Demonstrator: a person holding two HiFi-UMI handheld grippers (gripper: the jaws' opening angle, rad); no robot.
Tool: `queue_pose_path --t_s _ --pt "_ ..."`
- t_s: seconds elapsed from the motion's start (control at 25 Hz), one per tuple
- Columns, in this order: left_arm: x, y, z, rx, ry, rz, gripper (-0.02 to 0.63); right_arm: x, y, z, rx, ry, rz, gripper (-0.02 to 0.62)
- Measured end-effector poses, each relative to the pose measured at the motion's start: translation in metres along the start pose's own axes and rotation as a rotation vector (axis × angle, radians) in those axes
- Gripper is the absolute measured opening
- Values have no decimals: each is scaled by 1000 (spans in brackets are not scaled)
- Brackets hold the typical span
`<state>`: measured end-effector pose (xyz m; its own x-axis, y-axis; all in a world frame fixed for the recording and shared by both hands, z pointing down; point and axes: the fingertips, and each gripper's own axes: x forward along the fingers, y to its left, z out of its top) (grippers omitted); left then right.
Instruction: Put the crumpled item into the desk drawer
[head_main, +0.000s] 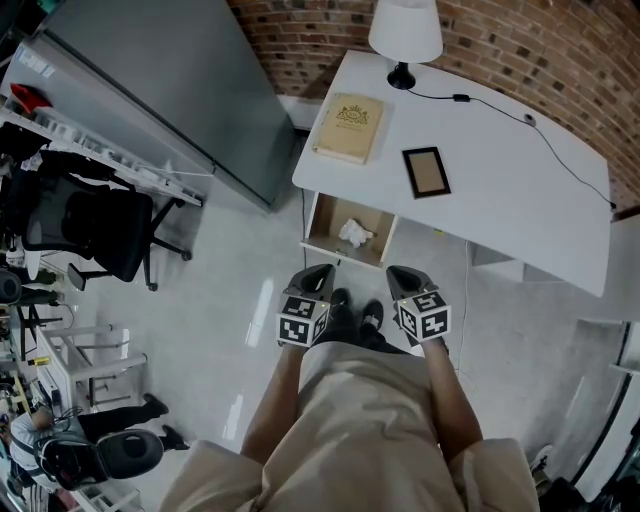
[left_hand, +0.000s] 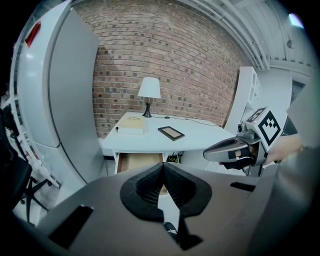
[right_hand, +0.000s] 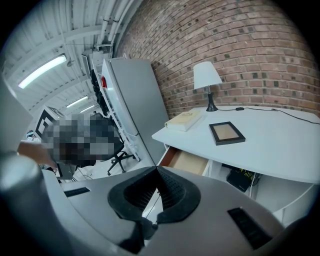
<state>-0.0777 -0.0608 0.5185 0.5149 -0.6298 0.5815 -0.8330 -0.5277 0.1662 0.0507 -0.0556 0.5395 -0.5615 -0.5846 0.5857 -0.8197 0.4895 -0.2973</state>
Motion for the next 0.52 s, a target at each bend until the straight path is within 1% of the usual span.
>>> queue_pose_path --t_s 0.52 --pt "-3 -1 -1 -2 -20 -13 15 1 5 1 -25 -2 1 25"
